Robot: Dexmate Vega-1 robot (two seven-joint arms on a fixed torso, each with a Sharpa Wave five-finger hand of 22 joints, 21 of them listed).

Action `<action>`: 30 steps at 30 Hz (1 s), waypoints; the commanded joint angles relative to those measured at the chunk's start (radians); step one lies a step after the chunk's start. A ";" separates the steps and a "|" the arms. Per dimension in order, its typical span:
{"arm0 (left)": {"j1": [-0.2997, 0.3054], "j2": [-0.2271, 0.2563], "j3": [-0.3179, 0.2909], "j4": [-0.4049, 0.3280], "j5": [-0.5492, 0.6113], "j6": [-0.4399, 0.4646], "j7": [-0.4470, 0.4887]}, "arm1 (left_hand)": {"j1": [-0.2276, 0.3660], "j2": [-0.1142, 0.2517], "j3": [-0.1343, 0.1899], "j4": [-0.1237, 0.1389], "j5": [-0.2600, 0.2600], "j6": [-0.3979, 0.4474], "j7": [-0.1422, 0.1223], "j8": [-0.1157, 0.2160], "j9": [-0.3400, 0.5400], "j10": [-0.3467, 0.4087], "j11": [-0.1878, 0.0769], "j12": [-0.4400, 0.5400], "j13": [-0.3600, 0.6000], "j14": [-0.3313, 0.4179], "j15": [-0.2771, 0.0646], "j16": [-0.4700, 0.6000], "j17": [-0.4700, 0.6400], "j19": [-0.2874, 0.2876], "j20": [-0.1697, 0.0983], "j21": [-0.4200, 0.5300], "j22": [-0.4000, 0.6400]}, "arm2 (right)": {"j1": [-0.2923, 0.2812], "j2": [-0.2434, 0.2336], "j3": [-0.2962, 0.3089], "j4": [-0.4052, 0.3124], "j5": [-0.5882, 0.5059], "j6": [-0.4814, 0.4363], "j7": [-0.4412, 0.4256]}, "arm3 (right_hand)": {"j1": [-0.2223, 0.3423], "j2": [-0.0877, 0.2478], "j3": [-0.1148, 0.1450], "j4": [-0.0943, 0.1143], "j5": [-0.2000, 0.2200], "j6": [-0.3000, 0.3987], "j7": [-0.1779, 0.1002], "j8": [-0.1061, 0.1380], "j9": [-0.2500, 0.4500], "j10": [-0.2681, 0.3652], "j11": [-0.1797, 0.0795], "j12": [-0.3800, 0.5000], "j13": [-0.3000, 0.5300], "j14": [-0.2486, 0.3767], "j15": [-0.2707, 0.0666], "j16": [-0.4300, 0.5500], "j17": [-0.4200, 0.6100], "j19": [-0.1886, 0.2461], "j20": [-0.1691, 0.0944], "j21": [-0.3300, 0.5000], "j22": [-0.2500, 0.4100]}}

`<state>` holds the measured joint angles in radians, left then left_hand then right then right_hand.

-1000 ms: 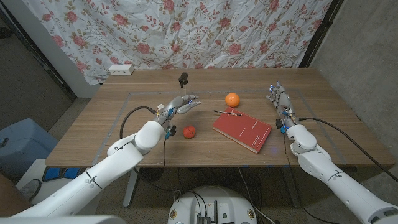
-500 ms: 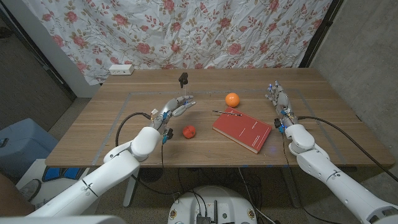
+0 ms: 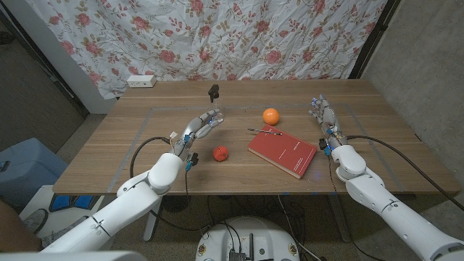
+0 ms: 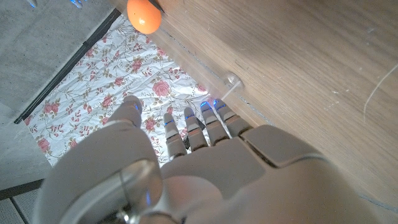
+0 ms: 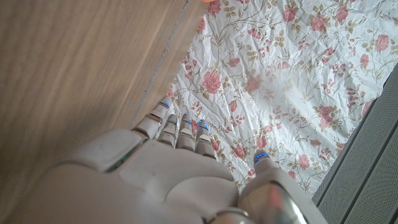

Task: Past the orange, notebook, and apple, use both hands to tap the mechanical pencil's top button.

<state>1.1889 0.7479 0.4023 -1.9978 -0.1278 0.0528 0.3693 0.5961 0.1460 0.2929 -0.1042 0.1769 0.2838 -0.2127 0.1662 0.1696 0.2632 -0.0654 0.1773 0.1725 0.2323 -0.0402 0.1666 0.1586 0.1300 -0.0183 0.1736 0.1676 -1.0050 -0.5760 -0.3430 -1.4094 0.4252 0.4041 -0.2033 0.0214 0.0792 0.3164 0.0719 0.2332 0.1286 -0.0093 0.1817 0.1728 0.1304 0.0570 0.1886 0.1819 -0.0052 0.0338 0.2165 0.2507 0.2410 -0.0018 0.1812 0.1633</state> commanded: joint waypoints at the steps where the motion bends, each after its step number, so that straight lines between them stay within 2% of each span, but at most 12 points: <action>1: 0.041 -0.010 -0.033 0.042 -0.040 -0.064 0.000 | -0.019 -0.001 0.006 -0.008 0.000 -0.009 -0.002 0.003 0.002 -0.015 0.014 -0.001 0.000 -0.015 -0.043 0.000 0.003 -0.024 -0.007 -0.002 0.002 | 0.007 -0.001 -0.007 -0.008 -0.018 -0.026 -0.011 | -0.004 0.014 0.001 0.007 0.004 0.001 -0.008 0.002 0.000 0.005 0.001 0.003 0.000 0.004 0.003 0.001 0.003 0.003 0.000 0.005 0.002; 7: 0.052 -0.020 -0.044 0.056 -0.049 -0.084 0.014 | -0.027 -0.001 0.008 -0.010 0.000 -0.011 0.000 0.005 0.002 -0.020 0.012 0.001 -0.001 -0.021 -0.040 0.001 0.003 -0.033 -0.009 0.000 0.002 | 0.012 0.001 -0.011 -0.009 -0.021 -0.035 -0.013 | -0.004 0.013 0.000 0.008 0.005 0.002 -0.006 0.003 0.000 0.006 0.001 0.003 0.000 0.004 0.003 0.000 0.002 0.004 0.000 0.005 0.002; 11: 0.063 -0.026 -0.056 0.062 -0.052 -0.092 0.029 | -0.034 0.001 0.011 -0.013 0.000 0.005 0.019 0.013 0.002 -0.012 0.006 0.006 -0.001 -0.022 -0.045 0.003 0.003 -0.035 -0.018 0.004 0.002 | 0.015 0.001 -0.014 -0.011 -0.022 -0.042 -0.015 | -0.004 0.013 0.000 0.009 0.005 0.002 -0.003 0.003 0.000 0.005 0.001 0.003 0.000 0.004 0.003 0.000 0.002 0.005 0.000 0.005 0.002; 13: 0.065 -0.028 -0.059 0.077 -0.054 -0.120 0.027 | -0.038 0.002 0.014 -0.015 0.000 0.009 0.030 0.014 0.002 -0.010 -0.004 0.007 -0.001 -0.024 -0.056 0.003 0.003 -0.032 -0.021 0.007 0.002 | 0.016 0.002 -0.015 -0.012 -0.023 -0.046 -0.015 | -0.004 0.012 0.000 0.009 0.005 0.003 -0.001 0.003 0.000 0.005 0.000 0.003 0.000 0.004 0.003 0.000 0.002 0.005 -0.001 0.005 0.002; 17: 0.071 -0.039 -0.070 0.088 -0.060 -0.128 0.041 | -0.043 0.005 0.019 -0.019 0.001 0.013 0.033 0.014 0.001 0.003 -0.030 0.011 -0.002 -0.026 -0.069 0.004 0.003 -0.031 -0.035 0.009 0.001 | 0.021 0.002 -0.020 -0.015 -0.027 -0.054 -0.017 | -0.004 0.012 -0.001 0.010 0.005 0.004 0.003 0.003 0.000 0.005 0.001 0.003 0.000 0.005 0.004 0.000 0.002 0.005 -0.001 0.005 0.002; 21: 0.075 -0.044 -0.080 0.103 -0.064 -0.144 0.047 | -0.049 0.006 0.023 -0.022 0.001 0.018 0.043 0.015 0.001 0.012 -0.036 0.013 -0.002 -0.022 -0.087 0.005 0.003 -0.029 -0.051 0.011 0.001 | 0.024 0.001 -0.023 -0.019 -0.031 -0.062 -0.019 | -0.004 0.012 -0.001 0.011 0.005 0.005 0.003 0.003 0.000 0.006 0.002 0.003 0.000 0.005 0.004 0.000 0.002 0.005 -0.001 0.005 0.002; 23: 0.077 -0.047 -0.084 0.110 -0.065 -0.151 0.051 | -0.050 0.007 0.024 -0.023 0.001 0.017 0.044 0.014 0.001 0.014 -0.039 0.013 -0.002 -0.023 -0.094 0.005 0.003 -0.029 -0.052 0.011 0.001 | 0.026 0.000 -0.024 -0.022 -0.033 -0.066 -0.021 | -0.004 0.012 -0.001 0.011 0.006 0.005 0.003 0.003 0.000 0.006 0.002 0.003 0.000 0.004 0.003 0.000 0.002 0.006 -0.002 0.005 0.002; 25: 0.078 -0.049 -0.089 0.120 -0.068 -0.164 0.051 | -0.052 0.008 0.027 -0.024 0.002 0.015 0.052 0.013 0.001 0.022 -0.046 0.016 -0.002 -0.018 -0.101 0.007 0.003 -0.025 -0.053 0.013 0.001 | 0.027 0.000 -0.025 -0.024 -0.034 -0.069 -0.022 | -0.004 0.012 -0.001 0.012 0.006 0.005 0.003 0.003 0.000 0.006 0.001 0.003 0.000 0.004 0.003 0.000 0.001 0.006 -0.001 0.005 0.002; 26: 0.078 -0.050 -0.091 0.121 -0.068 -0.161 0.054 | -0.055 0.009 0.029 -0.025 0.002 0.023 0.065 0.015 0.001 0.027 -0.047 0.016 -0.002 -0.013 -0.103 0.008 0.003 -0.022 -0.055 0.014 0.001 | 0.028 -0.001 -0.026 -0.024 -0.035 -0.071 -0.021 | -0.004 0.012 -0.001 0.012 0.006 0.005 0.003 0.003 0.000 0.006 0.001 0.003 0.000 0.004 0.003 0.000 0.001 0.006 -0.001 0.005 0.002; 30: 0.073 -0.058 -0.097 0.142 -0.075 -0.179 0.052 | -0.058 0.013 0.034 -0.026 0.002 0.027 0.080 0.016 0.001 0.030 -0.047 0.016 -0.002 -0.014 -0.104 0.007 0.003 -0.020 -0.056 0.015 0.001 | 0.032 0.001 -0.029 -0.022 -0.033 -0.071 -0.016 | -0.003 0.012 -0.001 0.012 0.006 0.005 0.002 0.003 0.000 0.005 0.001 0.002 0.000 0.005 0.003 0.000 0.001 0.006 -0.002 0.005 0.002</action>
<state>1.2570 0.7107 0.3325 -1.9071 -0.1889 -0.0871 0.4123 0.5433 0.1565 0.3181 -0.1292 0.1769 0.3056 -0.1471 0.1778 0.1675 0.2838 -0.1109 0.1897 0.1674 0.2112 -0.0389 0.1703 0.1583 0.1008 -0.0339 0.1784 0.1677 -0.9822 -0.5754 -0.3646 -1.4272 0.3976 0.3504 -0.2209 0.0214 0.0792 0.3148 0.0788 0.2331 0.1285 -0.0091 0.1817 0.1728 0.1303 0.0571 0.1886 0.1820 -0.0053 0.0339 0.2165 0.2509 0.2409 -0.0018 0.1812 0.1633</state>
